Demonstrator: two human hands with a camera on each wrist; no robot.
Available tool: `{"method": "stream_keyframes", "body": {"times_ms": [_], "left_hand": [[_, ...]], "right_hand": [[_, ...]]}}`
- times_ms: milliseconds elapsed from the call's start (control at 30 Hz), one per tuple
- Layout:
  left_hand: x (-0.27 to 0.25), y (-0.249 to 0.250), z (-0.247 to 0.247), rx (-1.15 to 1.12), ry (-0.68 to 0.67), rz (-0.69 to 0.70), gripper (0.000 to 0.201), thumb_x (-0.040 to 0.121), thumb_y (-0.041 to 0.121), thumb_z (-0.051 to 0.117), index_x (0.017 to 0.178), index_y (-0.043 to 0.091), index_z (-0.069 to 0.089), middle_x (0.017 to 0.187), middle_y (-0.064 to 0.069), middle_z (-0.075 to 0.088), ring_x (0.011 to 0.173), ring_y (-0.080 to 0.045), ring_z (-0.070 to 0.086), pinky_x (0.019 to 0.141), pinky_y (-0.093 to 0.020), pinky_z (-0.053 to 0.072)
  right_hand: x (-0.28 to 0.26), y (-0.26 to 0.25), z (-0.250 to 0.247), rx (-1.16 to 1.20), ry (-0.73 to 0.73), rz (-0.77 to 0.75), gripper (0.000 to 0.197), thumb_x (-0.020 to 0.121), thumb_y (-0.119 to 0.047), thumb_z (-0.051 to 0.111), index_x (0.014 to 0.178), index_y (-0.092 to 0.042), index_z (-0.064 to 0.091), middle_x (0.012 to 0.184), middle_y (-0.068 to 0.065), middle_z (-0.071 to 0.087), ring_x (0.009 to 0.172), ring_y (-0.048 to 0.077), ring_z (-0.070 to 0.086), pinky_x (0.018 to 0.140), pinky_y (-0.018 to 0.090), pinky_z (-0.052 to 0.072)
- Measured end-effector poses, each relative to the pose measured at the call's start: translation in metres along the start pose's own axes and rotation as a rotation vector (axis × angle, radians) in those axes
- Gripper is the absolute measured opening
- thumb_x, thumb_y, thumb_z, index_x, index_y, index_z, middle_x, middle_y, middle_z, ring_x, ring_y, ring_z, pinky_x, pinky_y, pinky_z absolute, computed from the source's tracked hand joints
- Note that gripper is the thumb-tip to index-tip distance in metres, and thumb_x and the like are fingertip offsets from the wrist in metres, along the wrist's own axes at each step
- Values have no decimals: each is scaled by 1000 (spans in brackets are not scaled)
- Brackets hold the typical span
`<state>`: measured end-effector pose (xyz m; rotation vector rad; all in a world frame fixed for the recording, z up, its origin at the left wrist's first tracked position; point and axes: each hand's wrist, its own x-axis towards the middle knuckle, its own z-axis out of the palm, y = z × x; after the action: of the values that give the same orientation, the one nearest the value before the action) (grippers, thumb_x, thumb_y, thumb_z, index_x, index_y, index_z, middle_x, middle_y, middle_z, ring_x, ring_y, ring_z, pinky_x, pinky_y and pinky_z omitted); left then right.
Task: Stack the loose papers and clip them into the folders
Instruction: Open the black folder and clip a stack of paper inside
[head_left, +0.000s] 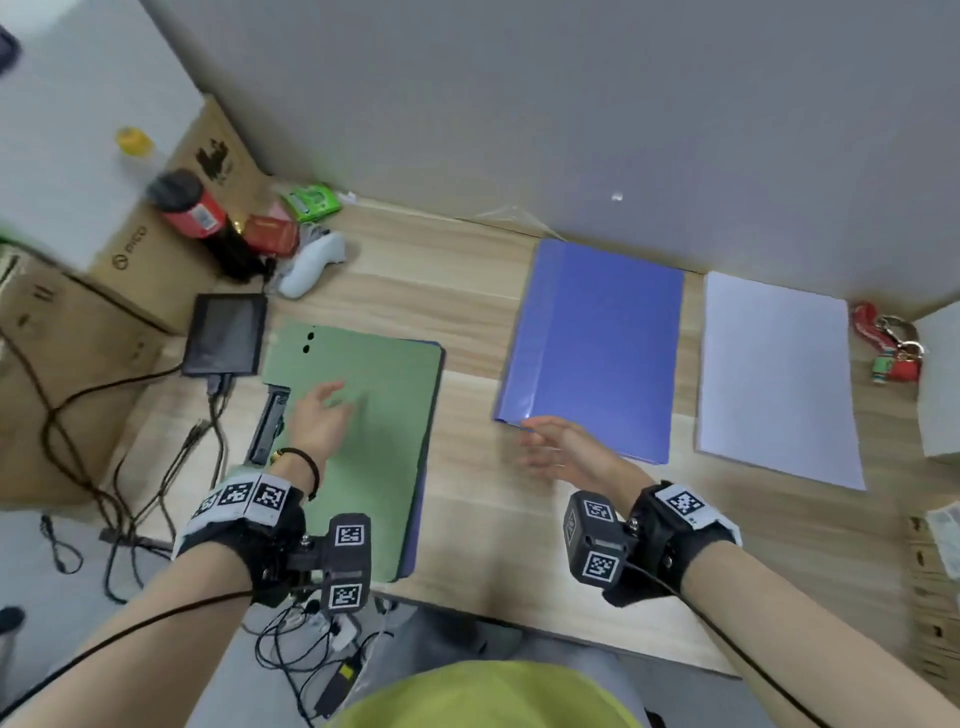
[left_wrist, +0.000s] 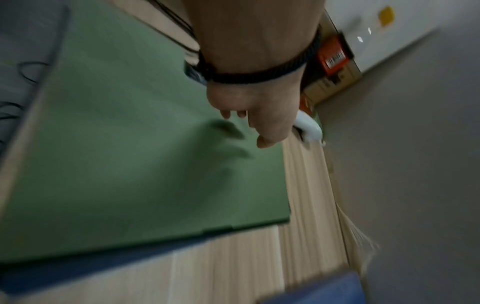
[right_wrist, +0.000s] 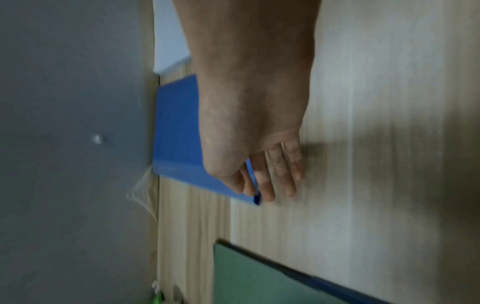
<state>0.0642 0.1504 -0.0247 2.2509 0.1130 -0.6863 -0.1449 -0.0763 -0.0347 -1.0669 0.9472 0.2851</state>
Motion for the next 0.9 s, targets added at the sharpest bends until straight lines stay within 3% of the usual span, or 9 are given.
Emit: {"method": "stream_keyframes", "body": {"times_ms": [67, 200, 300, 433, 500, 600, 633, 767, 900], "left_hand": [[7, -32, -30, 177, 109, -39, 42, 87, 23, 59, 129, 24, 57, 138, -9, 50, 118, -31, 51, 104, -40, 39], [8, -77, -63, 98, 85, -172, 54, 88, 12, 55, 140, 16, 45, 143, -18, 44, 127, -37, 45, 107, -45, 37], [4, -92, -70, -72, 52, -222, 54, 91, 11, 56, 142, 13, 39, 138, -12, 51, 124, -31, 49, 106, -41, 38], [2, -92, -69, -43, 109, -234, 46, 89, 27, 60, 133, 20, 49, 109, 1, 62, 123, -28, 47, 103, -38, 36], [3, -83, -64, 2, 89, -217, 50, 89, 35, 60, 134, 18, 50, 121, -7, 60, 124, -30, 47, 103, -37, 36], [5, -74, -59, 204, 81, -190, 56, 88, 37, 56, 140, 20, 44, 146, -13, 37, 136, -32, 27, 110, -42, 28], [5, -73, -58, 230, 60, -194, 58, 88, 35, 56, 142, 20, 41, 148, -14, 32, 138, -32, 24, 111, -42, 26], [6, -76, -57, 278, 46, -187, 61, 80, 39, 58, 137, 20, 47, 138, -15, 49, 130, -36, 38, 107, -43, 34], [7, -73, -58, 279, 132, -175, 57, 85, 39, 60, 137, 19, 46, 132, -11, 57, 128, -34, 44, 105, -43, 34]], "right_hand": [[5, 6, 29, -78, -52, 36, 17, 99, -16, 43, 107, -19, 57, 95, -2, 63, 90, 25, 63, 84, 36, 51], [15, 21, 71, -131, -118, 128, 17, 95, -10, 42, 95, -25, 50, 82, -5, 50, 63, 8, 51, 52, 21, 42], [19, 30, 92, -147, -122, 182, 14, 95, -13, 46, 94, -27, 50, 87, -5, 53, 78, 9, 53, 64, 23, 42], [25, 37, 112, -206, -163, 188, 17, 97, -19, 41, 111, -24, 48, 95, -7, 53, 91, 9, 52, 71, 24, 41], [24, 34, 119, -264, -174, 180, 14, 98, -21, 40, 107, -25, 50, 86, -7, 45, 87, 11, 46, 73, 23, 39], [18, 29, 123, -303, -174, 161, 23, 100, -20, 37, 112, -17, 57, 84, -6, 36, 94, 16, 34, 85, 27, 36], [16, 29, 123, -304, -178, 156, 22, 100, -20, 37, 105, -23, 58, 86, -6, 37, 94, 16, 34, 86, 28, 35], [14, 32, 121, -283, -179, 152, 24, 100, -21, 36, 115, -26, 55, 104, -7, 51, 90, 8, 46, 93, 28, 34], [11, 30, 121, -266, -148, 149, 26, 99, -22, 39, 121, -17, 52, 123, 6, 50, 111, 21, 48, 100, 31, 36]]}}
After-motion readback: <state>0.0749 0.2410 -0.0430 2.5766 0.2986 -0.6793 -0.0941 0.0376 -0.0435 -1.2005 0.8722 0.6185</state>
